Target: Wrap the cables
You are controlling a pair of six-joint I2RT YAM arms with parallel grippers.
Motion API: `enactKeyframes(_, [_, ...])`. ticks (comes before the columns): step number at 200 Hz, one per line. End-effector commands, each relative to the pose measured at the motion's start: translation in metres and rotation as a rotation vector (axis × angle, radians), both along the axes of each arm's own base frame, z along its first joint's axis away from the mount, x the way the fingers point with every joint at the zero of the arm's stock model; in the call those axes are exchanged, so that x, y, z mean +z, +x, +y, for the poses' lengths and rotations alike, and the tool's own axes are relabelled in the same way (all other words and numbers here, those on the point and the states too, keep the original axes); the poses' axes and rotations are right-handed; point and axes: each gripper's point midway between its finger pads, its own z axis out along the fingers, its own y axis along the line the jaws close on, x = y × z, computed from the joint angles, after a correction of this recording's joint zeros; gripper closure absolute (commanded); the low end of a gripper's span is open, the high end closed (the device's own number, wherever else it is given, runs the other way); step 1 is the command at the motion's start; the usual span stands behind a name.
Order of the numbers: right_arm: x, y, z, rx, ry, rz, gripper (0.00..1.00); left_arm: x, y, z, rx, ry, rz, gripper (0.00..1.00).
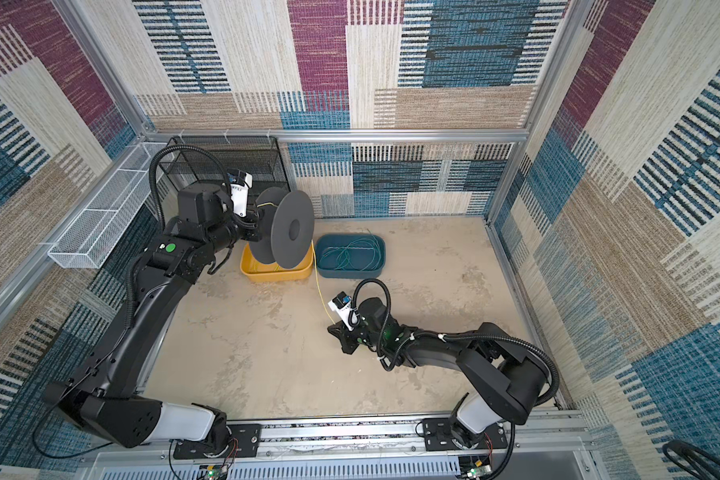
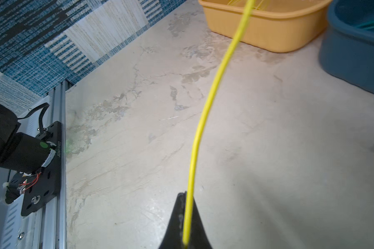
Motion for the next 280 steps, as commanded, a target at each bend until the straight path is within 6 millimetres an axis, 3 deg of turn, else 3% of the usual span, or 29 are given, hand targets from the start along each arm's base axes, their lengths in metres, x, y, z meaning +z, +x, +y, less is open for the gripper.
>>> enactKeyframes(1, [-0.004, -0.018, 0.010, 0.006, -0.049, 0.017, 1.00, 0.054, 0.028, 0.017, 0.166, -0.137, -0.194, 1.00])
enactKeyframes(39, [0.026, -0.056, 0.049, 0.099, -0.047, -0.045, 1.00, 0.051, 0.058, 0.024, 0.277, -0.166, -0.213, 1.00])
enactKeyframes(63, [0.060, -0.070, 0.065, 0.130, -0.060, -0.129, 1.00, 0.038, 0.072, 0.014, 0.291, -0.091, -0.195, 1.00])
enactKeyframes(100, [0.132, -0.058, 0.051, 0.084, -0.072, -0.296, 1.00, 0.003, 0.078, 0.001, 0.275, 0.057, -0.148, 1.00])
enactKeyframes(129, [0.167, -0.045, 0.042, 0.063, -0.116, -0.399, 1.00, -0.025, 0.070, -0.011, 0.209, 0.153, -0.124, 1.00])
enactKeyframes(181, [0.217, -0.002, 0.015, 0.055, -0.150, -0.463, 1.00, -0.061, 0.025, -0.021, 0.046, 0.342, -0.148, 1.00])
enactKeyframes(219, [0.236, 0.028, 0.001, 0.073, -0.159, -0.489, 1.00, -0.071, -0.016, -0.024, -0.104, 0.492, -0.170, 1.00])
enactKeyframes(252, [0.252, 0.070, -0.014, -0.001, -0.160, -0.530, 1.00, -0.073, -0.050, -0.023, -0.192, 0.538, -0.168, 1.00])
enactKeyframes(280, [0.254, 0.110, -0.027, -0.068, -0.168, -0.545, 1.00, -0.079, -0.074, -0.023, -0.240, 0.552, -0.143, 1.00])
